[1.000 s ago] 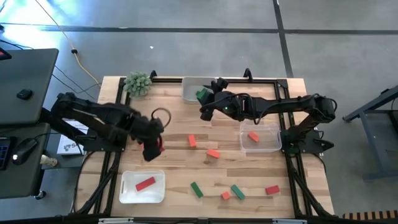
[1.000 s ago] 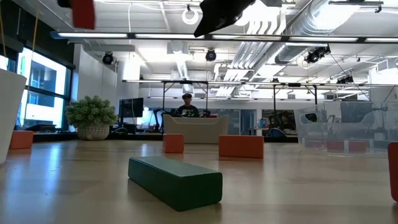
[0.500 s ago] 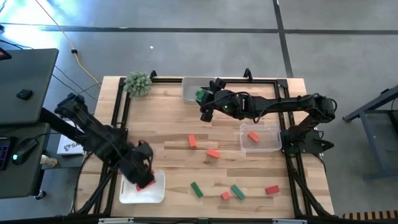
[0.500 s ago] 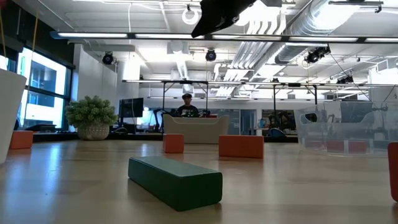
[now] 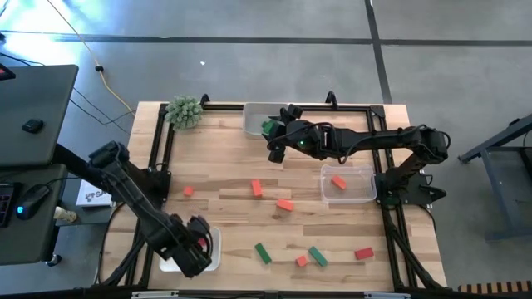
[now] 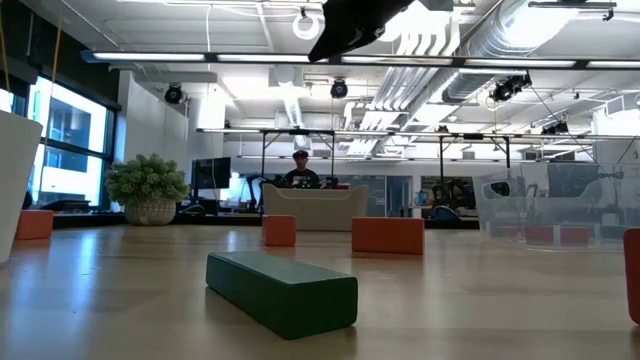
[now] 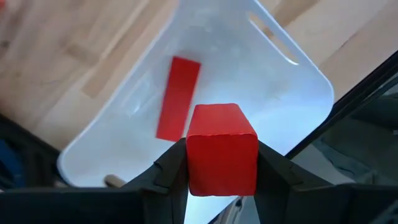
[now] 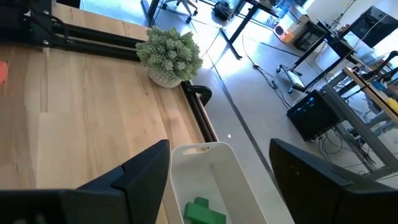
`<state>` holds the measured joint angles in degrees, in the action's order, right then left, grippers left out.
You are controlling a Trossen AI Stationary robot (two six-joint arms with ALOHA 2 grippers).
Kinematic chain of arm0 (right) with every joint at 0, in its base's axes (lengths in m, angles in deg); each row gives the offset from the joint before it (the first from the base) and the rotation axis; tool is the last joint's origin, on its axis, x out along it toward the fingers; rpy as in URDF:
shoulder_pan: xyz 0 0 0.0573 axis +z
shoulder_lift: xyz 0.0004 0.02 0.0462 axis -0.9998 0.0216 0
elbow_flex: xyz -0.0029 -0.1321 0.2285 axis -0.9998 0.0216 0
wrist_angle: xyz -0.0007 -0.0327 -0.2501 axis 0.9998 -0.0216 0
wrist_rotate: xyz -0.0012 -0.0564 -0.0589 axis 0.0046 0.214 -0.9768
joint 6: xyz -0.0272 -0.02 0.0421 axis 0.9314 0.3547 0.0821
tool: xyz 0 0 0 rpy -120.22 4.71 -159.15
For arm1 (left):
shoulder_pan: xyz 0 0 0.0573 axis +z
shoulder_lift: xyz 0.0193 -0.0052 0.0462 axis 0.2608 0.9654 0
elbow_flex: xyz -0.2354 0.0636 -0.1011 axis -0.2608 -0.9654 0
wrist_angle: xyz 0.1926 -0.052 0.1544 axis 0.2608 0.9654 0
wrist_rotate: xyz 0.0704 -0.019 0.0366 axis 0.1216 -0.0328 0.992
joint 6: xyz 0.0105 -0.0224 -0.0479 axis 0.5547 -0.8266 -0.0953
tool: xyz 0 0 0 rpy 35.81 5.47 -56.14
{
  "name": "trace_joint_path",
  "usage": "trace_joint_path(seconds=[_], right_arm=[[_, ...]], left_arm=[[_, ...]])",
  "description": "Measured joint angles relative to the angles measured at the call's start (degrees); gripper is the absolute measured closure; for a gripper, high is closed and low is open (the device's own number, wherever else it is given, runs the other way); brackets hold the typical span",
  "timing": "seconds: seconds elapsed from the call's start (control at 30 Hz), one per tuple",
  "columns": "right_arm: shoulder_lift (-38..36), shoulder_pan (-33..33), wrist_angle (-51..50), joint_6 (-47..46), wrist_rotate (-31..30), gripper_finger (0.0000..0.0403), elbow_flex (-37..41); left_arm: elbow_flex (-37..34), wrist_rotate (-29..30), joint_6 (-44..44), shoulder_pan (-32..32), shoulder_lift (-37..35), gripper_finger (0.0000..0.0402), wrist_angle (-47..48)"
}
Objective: Sort & place blocks by color
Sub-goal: Put the red block into the white bin
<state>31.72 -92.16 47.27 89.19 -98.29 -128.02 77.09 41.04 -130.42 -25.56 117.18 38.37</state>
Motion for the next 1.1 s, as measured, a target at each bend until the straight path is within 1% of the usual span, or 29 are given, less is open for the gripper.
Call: trace_joint_path(seconds=[0.2, 0.37, 0.57, 0.83, 1.0, 1.1], right_arm=[[0.02, 0.00, -1.41, -0.19, 0.01, 0.0137, 0.00], [0.02, 0.00, -4.07, -2.57, 0.04, 0.0137, 0.00], [0.02, 0.00, -6.57, -2.94, 0.03, 0.0137, 0.00], [0.02, 0.00, -7.53, -2.94, 0.06, 0.0137, 0.00], [0.02, 0.00, -7.84, -2.68, 0.03, 0.0137, 0.00], [0.02, 0.00, -7.83, -2.66, 0.03, 0.0137, 0.00]], left_arm=[[0.00, -0.02, 0.00, -0.01, 4.79, 0.0289, -2.88], [0.00, -0.04, 0.00, 0.14, 7.76, 0.0289, -3.76], [0.00, -0.30, 0.02, 0.49, 9.39, 0.0289, -5.07], [0.02, -1.79, 3.10, 0.86, 12.44, 0.0289, -6.81], [0.02, -1.72, 3.08, 1.68, 12.56, 0.0288, -6.59], [0.02, -1.64, 3.49, 2.22, 12.56, 0.0279, -6.42]])
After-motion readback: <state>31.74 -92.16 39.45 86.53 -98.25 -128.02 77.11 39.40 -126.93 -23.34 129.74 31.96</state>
